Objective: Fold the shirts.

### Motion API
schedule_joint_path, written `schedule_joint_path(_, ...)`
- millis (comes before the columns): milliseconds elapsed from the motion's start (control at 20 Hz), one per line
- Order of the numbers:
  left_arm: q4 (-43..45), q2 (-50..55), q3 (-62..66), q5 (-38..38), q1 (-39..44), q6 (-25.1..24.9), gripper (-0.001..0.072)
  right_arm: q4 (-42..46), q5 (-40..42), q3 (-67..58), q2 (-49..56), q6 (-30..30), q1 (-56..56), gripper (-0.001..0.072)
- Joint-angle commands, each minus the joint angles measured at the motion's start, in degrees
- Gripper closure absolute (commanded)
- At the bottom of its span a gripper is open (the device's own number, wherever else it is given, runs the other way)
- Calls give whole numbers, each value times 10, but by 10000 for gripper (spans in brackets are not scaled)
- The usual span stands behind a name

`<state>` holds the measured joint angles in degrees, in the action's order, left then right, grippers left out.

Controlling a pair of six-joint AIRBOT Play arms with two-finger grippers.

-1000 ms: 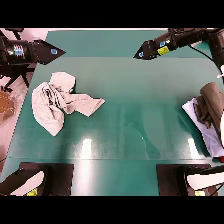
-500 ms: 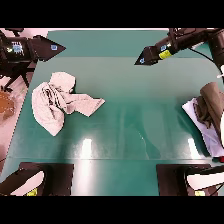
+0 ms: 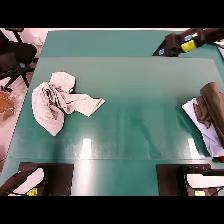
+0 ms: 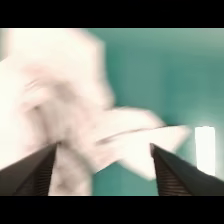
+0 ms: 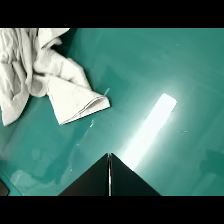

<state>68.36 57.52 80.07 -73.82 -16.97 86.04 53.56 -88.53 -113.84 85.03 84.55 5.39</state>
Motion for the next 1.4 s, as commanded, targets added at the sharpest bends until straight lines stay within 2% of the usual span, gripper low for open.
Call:
schedule_joint_path(0, 79, 12, -24, -46, -40, 35, 23, 2, 0, 0, -12, 5, -39, 698)
schedule_joint_path(150, 53, 25, -103, -57, -75, 16, 24, 1, 10, 30, -14, 4, -62, 698)
schedule_joint_path(400, -135, 30, -246, -26, -190, -125, 24, 0, 11, 140, -15, -21, -75, 699)
schedule_joint_path(500, -167, 41, -272, -41, -232, -131, 25, -1, 20, 174, -15, -41, -75, 698)
schedule_joint_path(650, -166, 57, -301, -25, -244, -139, 24, -1, 49, 200, -15, -43, -75, 698)
schedule_joint_path(800, -166, 82, -311, -10, -244, -160, 24, -1, 52, 200, -15, -43, -75, 698)
schedule_joint_path(950, -156, 118, -310, 5, -244, -161, 24, -1, 51, 200, -15, -52, -75, 698)
schedule_joint_path(1350, -71, 157, -311, 24, -244, -160, 25, 0, 53, 200, -15, -54, -75, 698)
